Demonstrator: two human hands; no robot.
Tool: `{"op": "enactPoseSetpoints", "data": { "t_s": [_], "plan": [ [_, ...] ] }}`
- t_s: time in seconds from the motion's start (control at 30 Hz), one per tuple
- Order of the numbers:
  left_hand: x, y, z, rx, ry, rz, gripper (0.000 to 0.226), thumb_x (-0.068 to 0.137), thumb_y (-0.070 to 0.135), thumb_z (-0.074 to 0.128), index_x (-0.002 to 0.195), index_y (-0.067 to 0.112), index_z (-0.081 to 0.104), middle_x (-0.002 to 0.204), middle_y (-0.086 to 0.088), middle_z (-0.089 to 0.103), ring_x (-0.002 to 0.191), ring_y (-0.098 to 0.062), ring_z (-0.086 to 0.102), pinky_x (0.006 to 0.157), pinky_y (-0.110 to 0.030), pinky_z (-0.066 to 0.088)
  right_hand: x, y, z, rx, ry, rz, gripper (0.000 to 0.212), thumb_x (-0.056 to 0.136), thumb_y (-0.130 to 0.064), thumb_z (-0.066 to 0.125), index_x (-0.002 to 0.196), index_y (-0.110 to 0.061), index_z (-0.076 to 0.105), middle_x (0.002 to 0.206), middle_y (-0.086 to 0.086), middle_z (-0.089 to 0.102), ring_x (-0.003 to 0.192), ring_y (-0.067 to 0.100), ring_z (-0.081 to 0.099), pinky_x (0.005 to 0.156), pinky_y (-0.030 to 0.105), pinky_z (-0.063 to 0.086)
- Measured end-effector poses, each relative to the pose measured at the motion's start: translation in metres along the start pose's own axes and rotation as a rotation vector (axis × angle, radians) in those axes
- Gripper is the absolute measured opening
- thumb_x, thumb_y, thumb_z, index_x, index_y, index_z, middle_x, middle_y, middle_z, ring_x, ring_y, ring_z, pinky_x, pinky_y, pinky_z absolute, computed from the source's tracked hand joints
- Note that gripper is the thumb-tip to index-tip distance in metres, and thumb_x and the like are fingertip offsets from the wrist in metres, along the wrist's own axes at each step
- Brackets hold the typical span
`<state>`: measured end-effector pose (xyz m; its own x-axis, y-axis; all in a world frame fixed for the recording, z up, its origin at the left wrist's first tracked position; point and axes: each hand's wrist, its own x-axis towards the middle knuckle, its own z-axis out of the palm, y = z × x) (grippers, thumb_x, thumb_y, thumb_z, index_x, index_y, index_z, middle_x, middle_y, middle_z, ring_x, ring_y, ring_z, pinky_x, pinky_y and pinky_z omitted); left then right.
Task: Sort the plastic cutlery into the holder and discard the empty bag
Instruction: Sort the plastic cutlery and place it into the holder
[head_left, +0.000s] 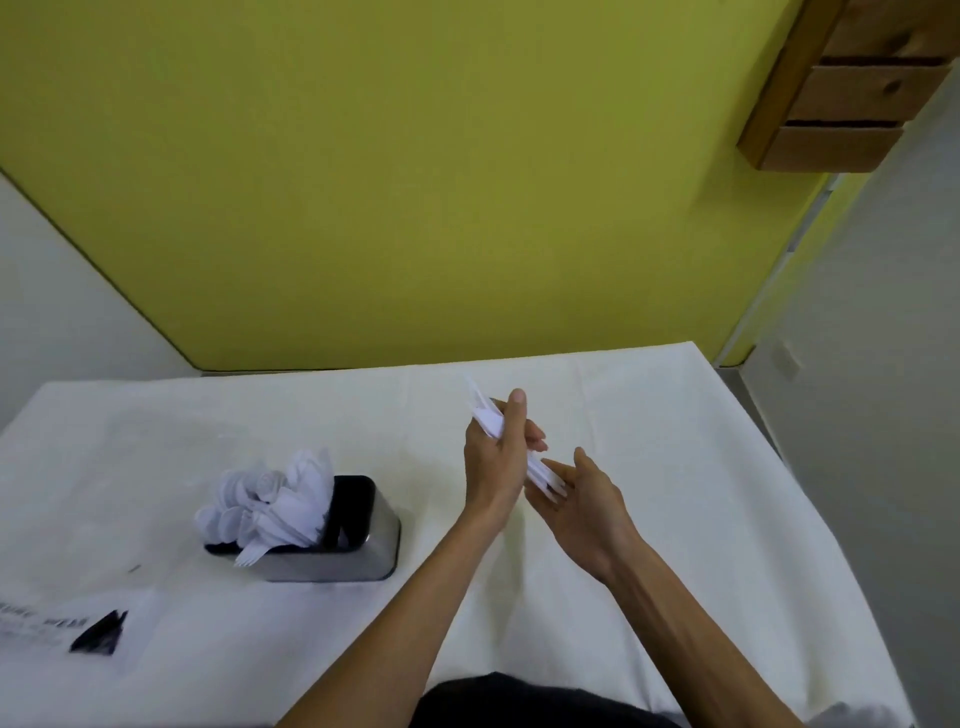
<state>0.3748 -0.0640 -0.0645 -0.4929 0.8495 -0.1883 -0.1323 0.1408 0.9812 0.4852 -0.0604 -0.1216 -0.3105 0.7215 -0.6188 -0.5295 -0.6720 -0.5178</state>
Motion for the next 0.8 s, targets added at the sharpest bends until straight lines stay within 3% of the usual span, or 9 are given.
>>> {"op": "enactPoseSetpoints", "data": {
  "t_s": [0.13, 0.23, 0.3, 0.4, 0.53, 0.67, 0.73, 0.8],
  "plan": [
    [-0.003, 0.016, -0.042, 0.122, 0.068, 0.148, 0.035, 0.100, 0.037, 0.058, 0.072, 0.017, 0.058, 0.066, -0.005, 0.071, 0.066, -0.020, 0.073, 0.074, -0.039, 0.058, -0.007, 0.019, 0.048, -0.059, -0.168, 0.066, 0.057, 0.109, -0.036, 0.029, 0.136, 0.012, 0.046, 0.135, 0.026, 0.059, 0.126, 0.030, 0.060, 0.117, 0.045, 0.037],
    [-0.004, 0.032, -0.078, 0.197, 0.091, 0.211, 0.037, 0.102, 0.037, 0.055, 0.072, 0.016, 0.061, 0.066, -0.006, 0.072, 0.065, -0.017, 0.073, 0.072, -0.032, 0.057, -0.020, 0.035, 0.087, -0.168, -0.270, 0.075, 0.056, 0.110, -0.035, 0.027, 0.127, 0.010, 0.055, 0.127, 0.025, 0.065, 0.123, 0.030, 0.062, 0.114, 0.045, 0.040],
    [-0.003, 0.044, -0.109, 0.292, 0.095, 0.272, 0.042, 0.102, 0.037, 0.054, 0.073, 0.008, 0.064, 0.066, -0.003, 0.073, 0.064, -0.013, 0.072, 0.068, -0.024, 0.054, -0.019, 0.046, 0.103, -0.333, -0.249, 0.047, 0.051, 0.109, -0.037, 0.031, 0.124, 0.003, 0.058, 0.128, 0.017, 0.065, 0.123, 0.027, 0.060, 0.111, 0.043, 0.043],
    [0.001, 0.054, -0.164, 0.465, 0.151, 0.358, 0.041, 0.102, 0.040, 0.053, 0.077, 0.012, 0.069, 0.070, 0.006, 0.075, 0.068, -0.005, 0.071, 0.071, -0.021, 0.052, -0.015, 0.062, 0.120, -0.559, -0.199, -0.019, 0.046, 0.108, -0.038, 0.032, 0.127, -0.006, 0.059, 0.131, 0.008, 0.061, 0.124, 0.021, 0.057, 0.110, 0.042, 0.044],
    [0.008, 0.049, -0.222, 0.704, 0.177, 0.391, 0.049, 0.095, 0.060, 0.052, 0.076, 0.023, 0.077, 0.071, 0.008, 0.073, 0.069, -0.012, 0.068, 0.068, -0.033, 0.054, -0.014, 0.083, 0.127, -0.690, -0.162, -0.084, 0.045, 0.108, -0.038, 0.032, 0.125, -0.010, 0.062, 0.131, 0.003, 0.062, 0.122, 0.016, 0.058, 0.109, 0.041, 0.045],
    [0.020, 0.030, -0.248, 0.743, 0.173, 0.306, 0.054, 0.086, 0.073, 0.054, 0.075, 0.022, 0.065, 0.073, 0.000, 0.069, 0.081, -0.027, 0.067, 0.077, -0.048, 0.055, -0.020, 0.097, 0.133, -0.771, -0.120, -0.139, 0.040, 0.106, -0.038, 0.035, 0.125, -0.014, 0.062, 0.130, -0.004, 0.062, 0.123, 0.012, 0.056, 0.111, 0.040, 0.043],
    [0.017, 0.026, -0.247, 0.794, 0.168, 0.266, 0.051, 0.083, 0.075, 0.055, 0.077, 0.025, 0.060, 0.079, 0.001, 0.067, 0.085, -0.026, 0.065, 0.077, -0.048, 0.055, -0.022, 0.105, 0.134, -0.831, -0.103, -0.185, 0.035, 0.104, -0.040, 0.039, 0.123, -0.022, 0.062, 0.127, -0.010, 0.061, 0.123, 0.009, 0.056, 0.111, 0.040, 0.043],
    [0.013, 0.024, -0.244, 0.802, 0.161, 0.287, 0.037, 0.083, 0.067, 0.061, 0.088, 0.031, 0.062, 0.098, 0.006, 0.069, 0.099, -0.021, 0.064, 0.088, -0.046, 0.053, -0.024, 0.112, 0.135, -0.922, -0.113, -0.263, 0.031, 0.103, -0.039, 0.040, 0.123, -0.028, 0.061, 0.126, -0.015, 0.060, 0.122, 0.008, 0.055, 0.108, 0.035, 0.043]
  ]
}}
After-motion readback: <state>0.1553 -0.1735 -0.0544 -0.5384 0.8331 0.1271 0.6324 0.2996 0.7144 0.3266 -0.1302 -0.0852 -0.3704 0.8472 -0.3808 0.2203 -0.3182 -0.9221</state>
